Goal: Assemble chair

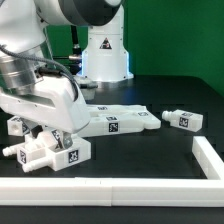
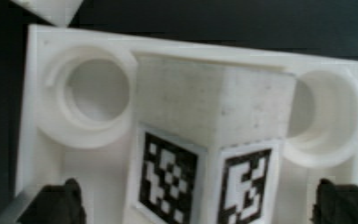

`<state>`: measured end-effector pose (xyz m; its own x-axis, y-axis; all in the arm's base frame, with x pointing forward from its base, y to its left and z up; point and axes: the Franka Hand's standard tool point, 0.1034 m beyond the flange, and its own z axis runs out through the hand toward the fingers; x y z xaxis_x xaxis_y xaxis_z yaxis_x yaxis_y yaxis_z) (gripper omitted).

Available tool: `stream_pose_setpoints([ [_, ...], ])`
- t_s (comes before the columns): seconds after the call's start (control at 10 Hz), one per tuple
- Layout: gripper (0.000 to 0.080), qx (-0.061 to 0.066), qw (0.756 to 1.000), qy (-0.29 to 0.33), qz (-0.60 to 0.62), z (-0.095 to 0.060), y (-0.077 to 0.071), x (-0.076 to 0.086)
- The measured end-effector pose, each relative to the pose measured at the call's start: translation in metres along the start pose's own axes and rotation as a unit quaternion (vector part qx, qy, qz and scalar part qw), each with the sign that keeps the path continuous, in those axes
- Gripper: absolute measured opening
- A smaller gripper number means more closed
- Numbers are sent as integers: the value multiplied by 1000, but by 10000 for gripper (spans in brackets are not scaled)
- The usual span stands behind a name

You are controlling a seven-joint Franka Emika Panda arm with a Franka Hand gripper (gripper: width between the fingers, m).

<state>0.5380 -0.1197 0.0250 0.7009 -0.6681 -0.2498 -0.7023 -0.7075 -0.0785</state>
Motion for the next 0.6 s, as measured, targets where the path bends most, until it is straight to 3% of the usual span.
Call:
stream_pose_setpoints([
  [0.1, 622, 0, 1000, 0, 0, 0, 0, 0],
  [0.2, 449, 0, 1000, 0, 0, 0, 0, 0],
  [0.3, 390, 0, 1000, 0, 0, 0, 0, 0],
  [0.5, 390, 0, 1000, -2, 3, -2, -2, 0],
  [0.6, 390, 5, 1000, -11, 10, -16, -9, -1],
])
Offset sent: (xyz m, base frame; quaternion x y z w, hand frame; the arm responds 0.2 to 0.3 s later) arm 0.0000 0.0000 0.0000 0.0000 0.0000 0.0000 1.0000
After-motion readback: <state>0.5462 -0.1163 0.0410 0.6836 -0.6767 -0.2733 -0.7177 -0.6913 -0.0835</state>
